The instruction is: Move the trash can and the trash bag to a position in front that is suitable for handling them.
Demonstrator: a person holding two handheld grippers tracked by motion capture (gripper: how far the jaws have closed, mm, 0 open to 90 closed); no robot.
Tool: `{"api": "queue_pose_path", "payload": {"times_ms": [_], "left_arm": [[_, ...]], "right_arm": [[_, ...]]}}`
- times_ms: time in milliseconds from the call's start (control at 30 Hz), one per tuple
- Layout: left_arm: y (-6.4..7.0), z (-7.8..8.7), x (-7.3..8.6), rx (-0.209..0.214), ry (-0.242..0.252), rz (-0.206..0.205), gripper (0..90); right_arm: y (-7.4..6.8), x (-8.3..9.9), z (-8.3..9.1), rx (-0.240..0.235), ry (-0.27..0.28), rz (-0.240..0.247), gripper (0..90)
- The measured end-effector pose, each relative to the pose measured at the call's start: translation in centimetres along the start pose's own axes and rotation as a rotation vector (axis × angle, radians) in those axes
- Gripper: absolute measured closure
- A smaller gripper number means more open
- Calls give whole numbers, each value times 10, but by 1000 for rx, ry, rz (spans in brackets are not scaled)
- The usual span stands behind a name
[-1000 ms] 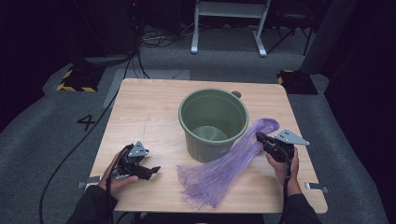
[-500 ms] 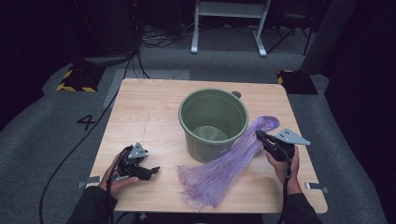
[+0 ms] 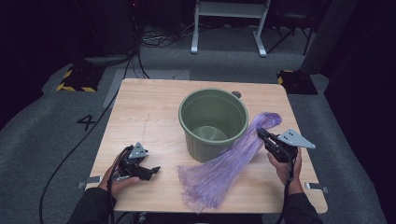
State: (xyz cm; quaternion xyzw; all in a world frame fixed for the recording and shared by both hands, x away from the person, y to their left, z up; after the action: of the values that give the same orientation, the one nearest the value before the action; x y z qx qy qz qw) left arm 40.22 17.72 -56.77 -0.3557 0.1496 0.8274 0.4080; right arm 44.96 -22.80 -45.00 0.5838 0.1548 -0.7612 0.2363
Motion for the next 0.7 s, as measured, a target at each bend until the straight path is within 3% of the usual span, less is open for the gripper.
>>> {"api": "queue_pose_path", "payload": {"times_ms": [700], "left_arm": [[0, 0, 0, 5, 0, 0, 139]], "right_arm": [[-23, -29, 16, -30, 92, 90, 851]]}}
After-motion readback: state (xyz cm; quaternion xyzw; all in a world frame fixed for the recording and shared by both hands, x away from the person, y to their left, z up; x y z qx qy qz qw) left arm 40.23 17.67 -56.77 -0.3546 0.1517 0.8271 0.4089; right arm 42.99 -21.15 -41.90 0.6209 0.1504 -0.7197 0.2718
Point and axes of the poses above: each handheld gripper's, and its own axes: z roughly backward along the jaws, x roughly out of its underside, y roughly to its right, the point moved 9 cm from there along -z, roughly forward along the jaws, and after that the axes turned 4 degrees about -z, right-handed, at the moved point
